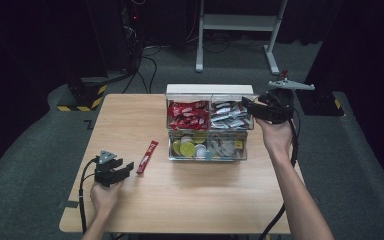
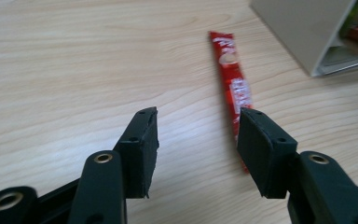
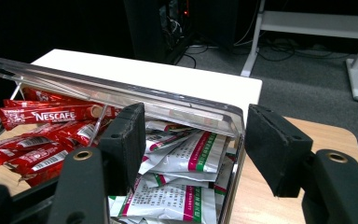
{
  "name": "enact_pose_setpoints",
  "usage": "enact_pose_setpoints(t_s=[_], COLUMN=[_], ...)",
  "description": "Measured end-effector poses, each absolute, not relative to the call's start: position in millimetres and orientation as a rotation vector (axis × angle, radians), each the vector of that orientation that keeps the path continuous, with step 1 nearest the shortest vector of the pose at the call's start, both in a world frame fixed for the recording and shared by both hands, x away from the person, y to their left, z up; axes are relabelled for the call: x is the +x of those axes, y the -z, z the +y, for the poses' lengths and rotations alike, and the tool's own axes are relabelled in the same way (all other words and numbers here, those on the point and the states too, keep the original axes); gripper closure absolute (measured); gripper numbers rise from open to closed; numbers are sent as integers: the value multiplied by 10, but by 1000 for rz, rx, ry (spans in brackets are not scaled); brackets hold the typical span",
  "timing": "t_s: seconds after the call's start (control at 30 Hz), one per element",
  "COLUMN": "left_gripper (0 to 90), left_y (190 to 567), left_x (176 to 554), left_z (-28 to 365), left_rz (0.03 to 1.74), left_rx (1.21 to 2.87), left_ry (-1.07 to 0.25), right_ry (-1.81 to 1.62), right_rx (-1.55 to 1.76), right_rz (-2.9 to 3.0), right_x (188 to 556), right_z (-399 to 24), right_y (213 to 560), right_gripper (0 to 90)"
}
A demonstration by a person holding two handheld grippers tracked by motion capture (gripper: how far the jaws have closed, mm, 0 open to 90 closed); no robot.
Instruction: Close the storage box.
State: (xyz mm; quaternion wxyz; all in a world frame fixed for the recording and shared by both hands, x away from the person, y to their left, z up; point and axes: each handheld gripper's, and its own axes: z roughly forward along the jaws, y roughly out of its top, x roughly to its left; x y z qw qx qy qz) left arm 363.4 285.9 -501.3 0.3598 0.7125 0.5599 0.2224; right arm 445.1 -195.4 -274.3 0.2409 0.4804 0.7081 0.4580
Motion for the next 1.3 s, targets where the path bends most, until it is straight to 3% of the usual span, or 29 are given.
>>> enact_pose_setpoints(t_s=[0.43, 0.67, 1.3], left_gripper=[452, 434, 394], left_y=[5213, 5278, 5277], left_x=[3598, 3566, 3547], left_z=[3007, 2973, 2952], left_rz=[1553, 1526, 1530], left_rx=[1843, 1842, 1843], left_ry=[-645, -702, -696], right_ry=[-1268, -1265, -1288], right_rx=[1297, 1312, 1290], right_rz=[1948, 1953, 1954], right_x=[4369, 4344, 4233], right_z=[-1987, -1991, -2014], right_y=[2730, 2782, 2829], right_gripper=[392, 390, 387])
